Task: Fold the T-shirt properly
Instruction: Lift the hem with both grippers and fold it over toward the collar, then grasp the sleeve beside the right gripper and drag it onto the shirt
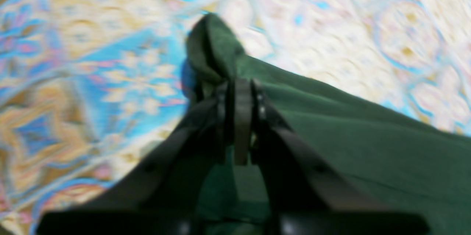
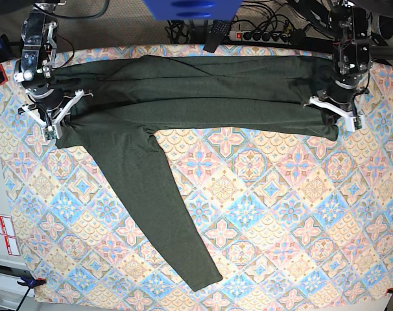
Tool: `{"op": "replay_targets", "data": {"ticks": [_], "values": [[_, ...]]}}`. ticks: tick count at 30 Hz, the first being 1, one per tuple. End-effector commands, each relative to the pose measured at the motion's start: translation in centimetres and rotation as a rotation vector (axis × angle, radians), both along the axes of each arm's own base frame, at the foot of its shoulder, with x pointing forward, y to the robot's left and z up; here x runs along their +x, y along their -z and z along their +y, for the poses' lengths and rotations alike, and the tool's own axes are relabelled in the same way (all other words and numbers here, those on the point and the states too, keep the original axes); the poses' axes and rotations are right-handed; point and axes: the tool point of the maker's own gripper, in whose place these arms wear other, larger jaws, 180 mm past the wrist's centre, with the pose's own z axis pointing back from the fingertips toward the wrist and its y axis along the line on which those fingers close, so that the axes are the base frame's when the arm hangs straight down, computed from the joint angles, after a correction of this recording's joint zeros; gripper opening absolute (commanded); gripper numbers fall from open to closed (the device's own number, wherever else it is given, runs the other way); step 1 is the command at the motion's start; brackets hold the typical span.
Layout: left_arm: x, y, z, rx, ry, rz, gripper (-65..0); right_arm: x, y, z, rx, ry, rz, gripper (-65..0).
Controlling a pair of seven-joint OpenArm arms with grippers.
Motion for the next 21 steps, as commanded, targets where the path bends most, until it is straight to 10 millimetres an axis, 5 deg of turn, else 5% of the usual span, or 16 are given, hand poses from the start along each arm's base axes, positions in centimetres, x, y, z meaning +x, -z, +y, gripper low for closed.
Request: {"op": "replay_targets", "data": {"ticks": [1,5,18,21], "values": [[0.6,-0.8,0.1,0.014,0.012,-0.031,-65.0,0.6,-1.0,-0.5,-0.020,-0.004,-0.034,-64.9],[0.2,0.3,-1.2,-0.007,0.040,0.000,-65.0,-0.1,-0.6,-0.5,-0.020,-0.004,-0.017,-64.9],[-1.6,2.9,-0.1,-0.009,0.005,0.078,-65.0,-2.0,0.7,-1.1,-0.035,0.015,0.083,-64.7],[-1.6,2.9,-0.3,-0.012,0.008,0.079,-59.4,-1.9,0.6,-1.0,-0.036,0.015,0.081,-63.3]]}}
